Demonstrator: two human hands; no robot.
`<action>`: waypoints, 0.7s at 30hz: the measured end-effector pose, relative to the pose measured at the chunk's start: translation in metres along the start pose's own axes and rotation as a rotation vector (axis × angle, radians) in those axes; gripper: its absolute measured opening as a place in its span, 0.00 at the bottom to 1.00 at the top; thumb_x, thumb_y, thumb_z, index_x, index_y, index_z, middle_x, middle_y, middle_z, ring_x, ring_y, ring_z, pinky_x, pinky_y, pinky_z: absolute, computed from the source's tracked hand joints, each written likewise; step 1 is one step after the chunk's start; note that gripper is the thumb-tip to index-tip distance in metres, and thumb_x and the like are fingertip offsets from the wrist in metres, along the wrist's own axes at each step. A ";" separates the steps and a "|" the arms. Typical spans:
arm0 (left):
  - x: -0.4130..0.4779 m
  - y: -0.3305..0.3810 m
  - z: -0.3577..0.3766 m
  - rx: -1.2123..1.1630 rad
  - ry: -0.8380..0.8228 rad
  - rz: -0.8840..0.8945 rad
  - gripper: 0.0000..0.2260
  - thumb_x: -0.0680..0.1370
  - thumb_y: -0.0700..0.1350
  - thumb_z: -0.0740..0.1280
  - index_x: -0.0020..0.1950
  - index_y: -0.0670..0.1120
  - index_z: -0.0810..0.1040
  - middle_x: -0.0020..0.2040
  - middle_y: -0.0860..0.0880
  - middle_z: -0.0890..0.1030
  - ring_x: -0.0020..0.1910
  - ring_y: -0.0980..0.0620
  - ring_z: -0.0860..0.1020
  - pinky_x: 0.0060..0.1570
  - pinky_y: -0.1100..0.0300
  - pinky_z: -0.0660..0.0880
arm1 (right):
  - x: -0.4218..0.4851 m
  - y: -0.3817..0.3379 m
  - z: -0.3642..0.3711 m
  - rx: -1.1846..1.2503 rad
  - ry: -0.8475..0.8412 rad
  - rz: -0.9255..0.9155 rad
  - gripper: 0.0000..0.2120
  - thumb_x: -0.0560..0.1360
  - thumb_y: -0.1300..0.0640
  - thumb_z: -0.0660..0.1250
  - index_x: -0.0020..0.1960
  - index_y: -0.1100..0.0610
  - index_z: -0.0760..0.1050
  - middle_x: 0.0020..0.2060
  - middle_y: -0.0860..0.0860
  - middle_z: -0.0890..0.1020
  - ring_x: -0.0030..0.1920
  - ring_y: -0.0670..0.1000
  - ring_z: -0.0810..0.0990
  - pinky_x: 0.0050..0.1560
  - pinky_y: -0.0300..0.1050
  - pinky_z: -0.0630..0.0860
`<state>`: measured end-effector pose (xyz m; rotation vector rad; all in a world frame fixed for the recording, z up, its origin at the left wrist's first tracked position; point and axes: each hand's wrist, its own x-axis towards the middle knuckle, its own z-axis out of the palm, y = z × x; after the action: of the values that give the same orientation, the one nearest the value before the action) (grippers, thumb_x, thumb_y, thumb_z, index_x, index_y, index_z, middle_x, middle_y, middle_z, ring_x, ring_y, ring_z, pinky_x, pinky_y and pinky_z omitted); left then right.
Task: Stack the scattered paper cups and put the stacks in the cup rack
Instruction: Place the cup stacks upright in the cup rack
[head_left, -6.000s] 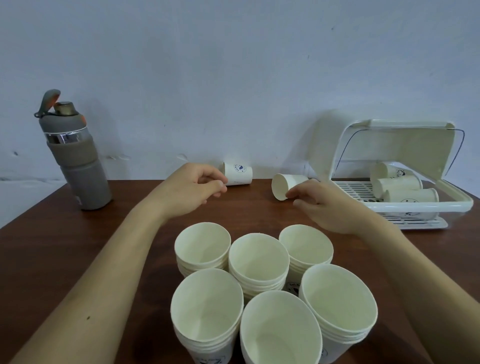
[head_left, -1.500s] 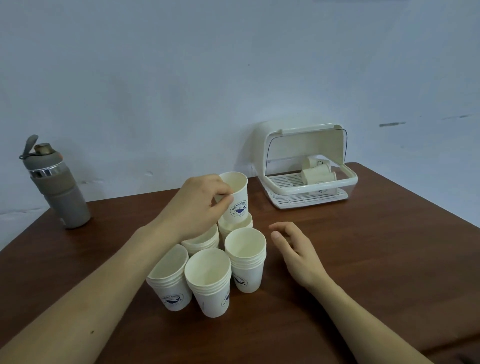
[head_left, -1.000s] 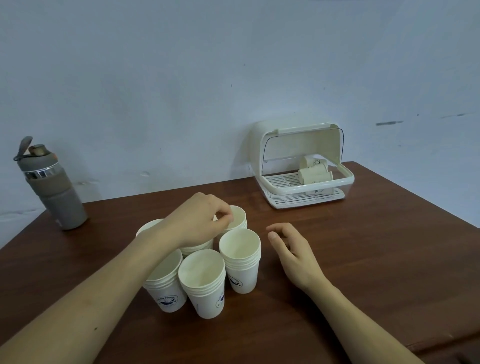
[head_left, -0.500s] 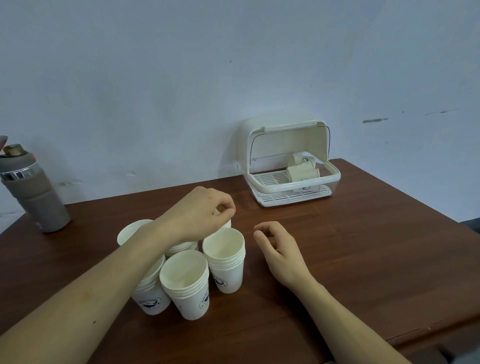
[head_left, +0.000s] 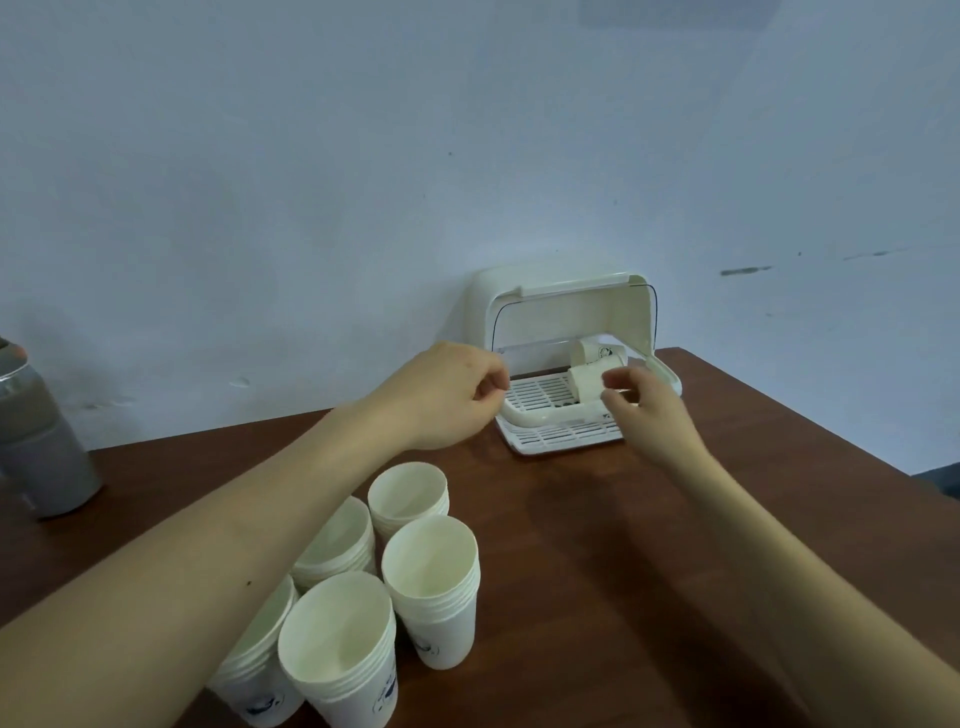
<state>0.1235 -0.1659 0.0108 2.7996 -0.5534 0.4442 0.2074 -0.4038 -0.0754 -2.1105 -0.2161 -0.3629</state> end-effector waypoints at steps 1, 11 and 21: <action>0.009 -0.001 0.004 0.007 -0.009 0.004 0.10 0.78 0.44 0.64 0.55 0.47 0.83 0.47 0.52 0.85 0.45 0.53 0.79 0.50 0.55 0.78 | 0.014 0.006 -0.003 -0.052 0.022 0.021 0.16 0.79 0.60 0.63 0.66 0.60 0.77 0.61 0.53 0.81 0.58 0.50 0.78 0.57 0.42 0.70; 0.084 -0.014 0.064 0.253 -0.186 0.106 0.11 0.79 0.46 0.59 0.57 0.46 0.78 0.55 0.48 0.79 0.54 0.46 0.78 0.53 0.47 0.77 | 0.087 0.040 0.012 -0.486 0.084 0.122 0.13 0.75 0.57 0.62 0.55 0.60 0.79 0.49 0.57 0.83 0.53 0.63 0.79 0.52 0.54 0.74; 0.139 -0.034 0.111 0.220 -0.247 -0.019 0.13 0.79 0.49 0.61 0.59 0.45 0.77 0.58 0.46 0.80 0.57 0.45 0.77 0.56 0.46 0.77 | 0.121 0.052 0.010 -0.308 -0.126 0.145 0.17 0.75 0.62 0.58 0.60 0.53 0.79 0.49 0.49 0.86 0.54 0.55 0.82 0.57 0.55 0.79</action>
<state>0.2873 -0.2148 -0.0504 3.0926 -0.5575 0.1628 0.3381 -0.4216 -0.0804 -2.4398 -0.0825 -0.1858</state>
